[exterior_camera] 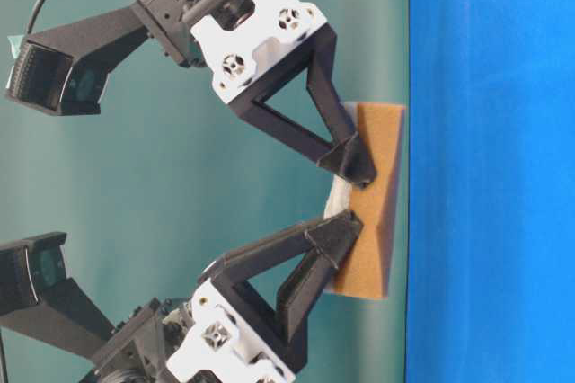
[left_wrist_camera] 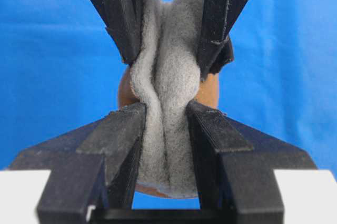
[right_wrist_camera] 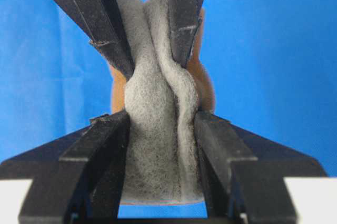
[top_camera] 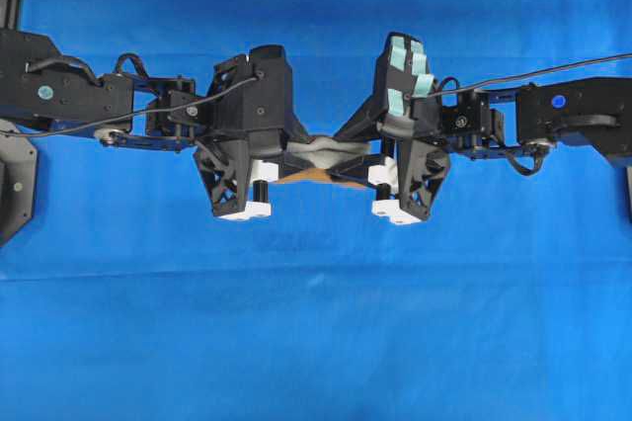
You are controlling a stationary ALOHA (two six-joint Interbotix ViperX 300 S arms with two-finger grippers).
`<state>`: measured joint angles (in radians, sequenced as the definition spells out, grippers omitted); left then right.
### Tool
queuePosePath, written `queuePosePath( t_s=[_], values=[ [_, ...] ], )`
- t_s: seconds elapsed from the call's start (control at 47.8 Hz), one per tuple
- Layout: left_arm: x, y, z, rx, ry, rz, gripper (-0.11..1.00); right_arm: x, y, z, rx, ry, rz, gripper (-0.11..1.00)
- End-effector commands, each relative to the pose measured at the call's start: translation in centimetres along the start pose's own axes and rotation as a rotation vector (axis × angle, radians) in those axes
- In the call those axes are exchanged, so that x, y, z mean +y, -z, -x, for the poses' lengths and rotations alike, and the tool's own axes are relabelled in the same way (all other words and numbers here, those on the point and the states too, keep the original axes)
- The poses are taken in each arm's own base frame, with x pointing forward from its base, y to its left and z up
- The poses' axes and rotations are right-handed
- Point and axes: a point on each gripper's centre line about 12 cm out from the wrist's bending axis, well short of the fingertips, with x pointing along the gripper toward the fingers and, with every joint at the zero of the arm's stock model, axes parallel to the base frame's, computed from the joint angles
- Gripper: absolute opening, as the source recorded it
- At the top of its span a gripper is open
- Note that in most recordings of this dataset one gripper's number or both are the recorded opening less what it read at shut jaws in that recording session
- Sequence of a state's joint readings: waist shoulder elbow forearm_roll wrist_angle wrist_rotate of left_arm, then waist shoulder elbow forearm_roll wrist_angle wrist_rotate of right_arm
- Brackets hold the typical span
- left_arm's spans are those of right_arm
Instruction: Hand over the sponge with the left arm and wipe it with the right arm.
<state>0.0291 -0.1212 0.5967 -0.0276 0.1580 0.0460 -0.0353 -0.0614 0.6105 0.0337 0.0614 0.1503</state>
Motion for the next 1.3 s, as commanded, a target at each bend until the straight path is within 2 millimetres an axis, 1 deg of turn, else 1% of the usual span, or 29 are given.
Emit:
queuePosePath(
  t_s=[0.0, 0.042, 0.209, 0.251, 0.293, 0.418, 0.523, 0.607, 0.691, 0.753, 0.816, 0.942, 1.067, 1.214, 1.276],
  values=[
    [-0.1, -1.4, 0.7, -0.064, 0.000, -0.005, 0.23, 0.1, -0.8, 0.3, -0.020, -0.004, 0.005, 0.46],
    [-0.1, -1.4, 0.8, -0.074, 0.000, -0.005, 0.28, 0.1, -0.8, 0.3, -0.015, -0.002, 0.007, 0.46],
    [0.0, -1.1, 1.6, -0.097, -0.004, -0.003, 0.76, 0.1, -0.3, 0.6, 0.008, 0.001, 0.008, 0.46],
    [0.1, -1.0, 2.0, -0.104, -0.005, -0.002, 0.86, 0.1, -0.2, 0.8, 0.011, 0.001, 0.008, 0.46],
    [0.1, -0.8, 2.6, -0.115, -0.007, -0.001, 0.91, 0.1, -0.1, 0.9, 0.014, 0.000, 0.009, 0.46],
    [0.1, 0.0, 4.5, -0.172, -0.010, 0.000, 0.88, 0.1, 0.2, 1.4, 0.014, -0.002, 0.010, 0.46],
    [0.1, 1.0, 6.3, -0.248, -0.013, 0.003, 0.88, 0.2, 0.5, 1.6, 0.018, -0.004, 0.014, 0.46],
    [0.2, 1.3, 7.8, -0.325, -0.018, 0.004, 0.88, 0.2, 0.5, 1.6, 0.018, -0.003, 0.013, 0.46],
    [0.2, 1.4, 8.5, -0.368, -0.021, 0.004, 0.88, 0.2, 0.5, 1.5, 0.015, -0.004, 0.021, 0.46],
    [0.2, 1.5, 8.6, -0.377, -0.021, 0.004, 0.88, 0.2, 0.4, 1.2, 0.015, -0.003, 0.024, 0.46],
    [0.2, 1.5, 8.6, -0.375, -0.021, 0.004, 0.88, 0.1, 0.7, 0.7, 0.025, -0.001, 0.023, 0.46],
    [0.2, 1.6, 8.3, -0.366, -0.021, 0.004, 0.88, -0.3, 2.1, -1.0, 0.062, 0.009, 0.020, 0.46],
    [0.2, 1.6, 8.2, -0.368, -0.021, 0.007, 0.88, -0.8, 4.0, -2.9, 0.105, 0.021, 0.017, 0.46],
    [0.2, 1.6, 8.2, -0.371, -0.021, 0.007, 0.88, -1.2, 5.5, -4.3, 0.137, 0.030, 0.017, 0.46],
    [0.2, 1.6, 8.2, -0.371, -0.021, 0.007, 0.88, -1.4, 5.9, -4.6, 0.144, 0.032, 0.014, 0.46]
  ],
)
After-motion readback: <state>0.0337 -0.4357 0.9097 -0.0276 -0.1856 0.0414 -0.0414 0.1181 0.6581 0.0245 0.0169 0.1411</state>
